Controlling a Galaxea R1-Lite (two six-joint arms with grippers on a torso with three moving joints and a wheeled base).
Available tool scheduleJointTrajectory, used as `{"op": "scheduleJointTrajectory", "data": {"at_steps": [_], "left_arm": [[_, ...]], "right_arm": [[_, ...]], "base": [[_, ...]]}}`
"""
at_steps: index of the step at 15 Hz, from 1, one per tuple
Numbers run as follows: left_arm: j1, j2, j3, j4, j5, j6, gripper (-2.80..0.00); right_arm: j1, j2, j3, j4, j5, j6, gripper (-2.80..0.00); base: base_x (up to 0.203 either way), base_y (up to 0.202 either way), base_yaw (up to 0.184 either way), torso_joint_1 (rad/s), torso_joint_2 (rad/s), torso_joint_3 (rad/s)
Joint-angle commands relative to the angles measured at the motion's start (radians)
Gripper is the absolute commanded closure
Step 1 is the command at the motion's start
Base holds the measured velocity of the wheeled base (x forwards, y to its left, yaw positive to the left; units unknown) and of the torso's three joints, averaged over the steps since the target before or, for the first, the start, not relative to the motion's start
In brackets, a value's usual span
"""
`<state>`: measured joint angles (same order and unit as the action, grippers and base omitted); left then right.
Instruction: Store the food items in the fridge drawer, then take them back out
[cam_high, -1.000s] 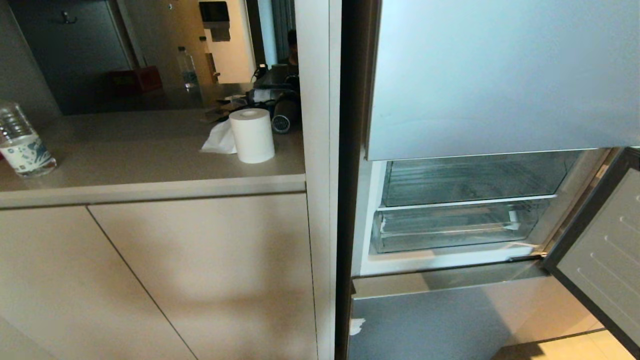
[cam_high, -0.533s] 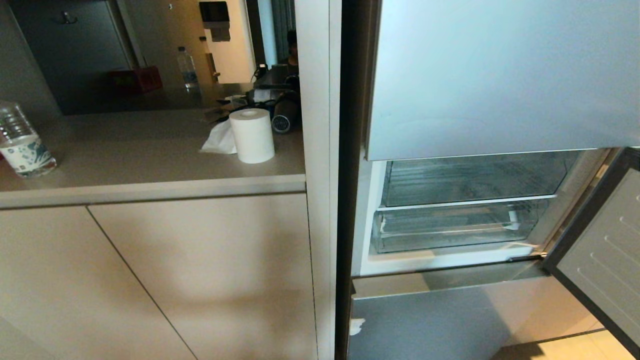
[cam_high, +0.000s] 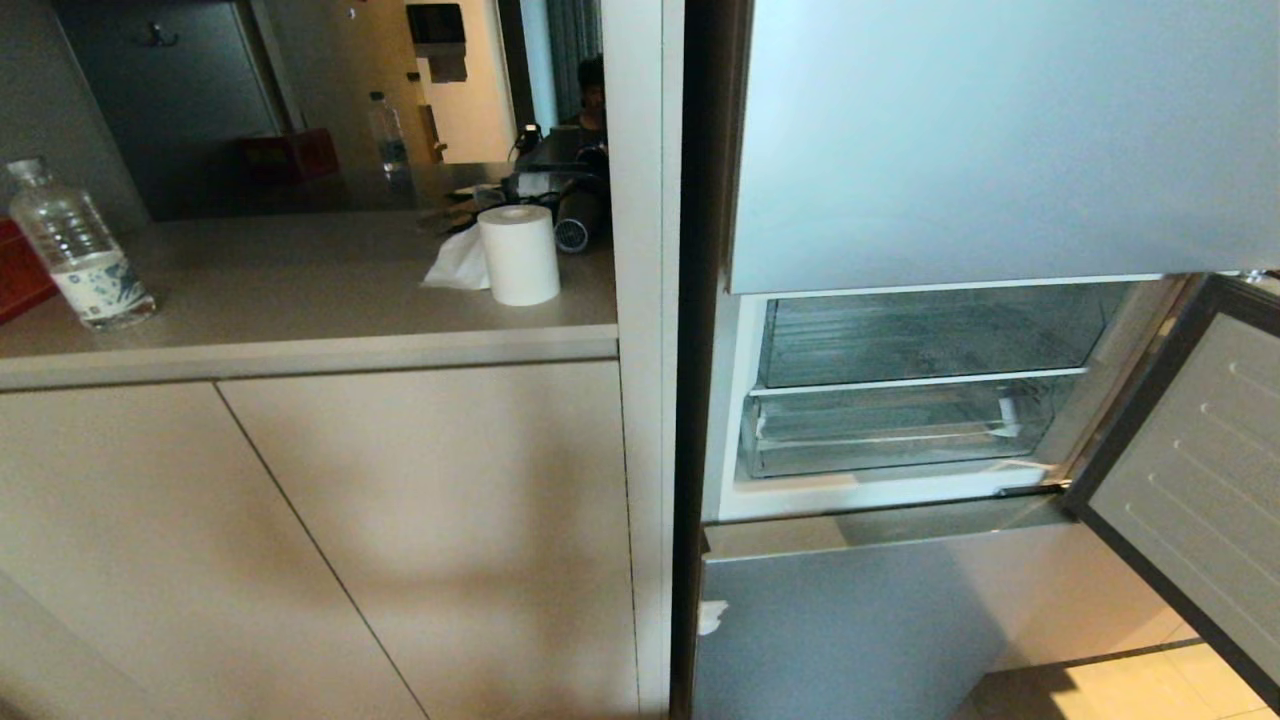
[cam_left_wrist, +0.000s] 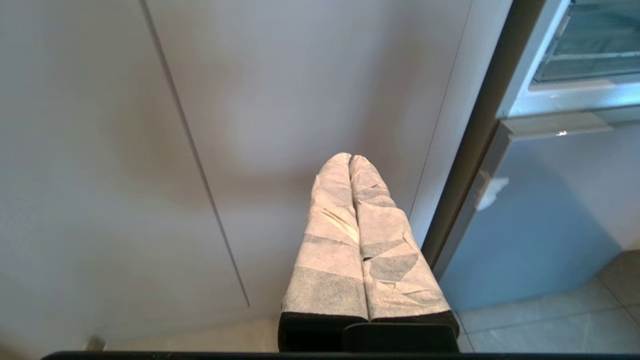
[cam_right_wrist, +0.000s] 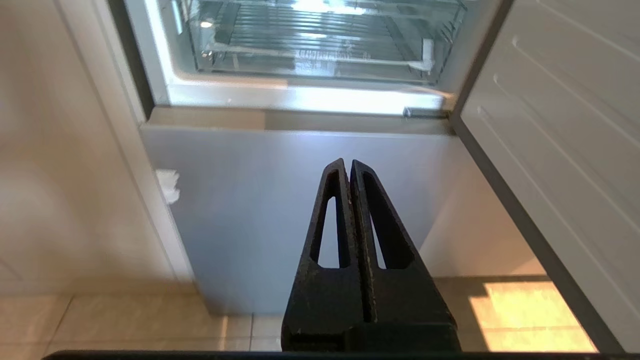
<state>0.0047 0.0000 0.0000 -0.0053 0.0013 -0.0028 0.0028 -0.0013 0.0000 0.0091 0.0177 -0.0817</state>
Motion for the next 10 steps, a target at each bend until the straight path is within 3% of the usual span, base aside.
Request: {"op": "scheduleJointTrajectory", "data": {"at_steps": [1,6,10], "left_arm": [[0.000,0.002,0.000,-0.001,0.000,0.000,0.00],[0.000,0.002,0.002,-0.001,0.000,0.000,0.00],[0.000,0.002,0.000,-0.001,0.000,0.000,0.00]], "right_arm": [[0.000,0.001,0.000,0.000,-0.001,0.000,0.00],[0.000,0.001,0.000,0.000,-0.002,-0.001,0.00],[0.000,0.001,0.000,0.002,0.002,-0.001,0.00]], "base": [[-0.192,0.000,0.002,0.002,-0.01,0.002],[-0.188,0.000,0.002,0.001,0.00,0.002],[-0.022,0.000,0.000,0.005,0.00,0.002]]}}
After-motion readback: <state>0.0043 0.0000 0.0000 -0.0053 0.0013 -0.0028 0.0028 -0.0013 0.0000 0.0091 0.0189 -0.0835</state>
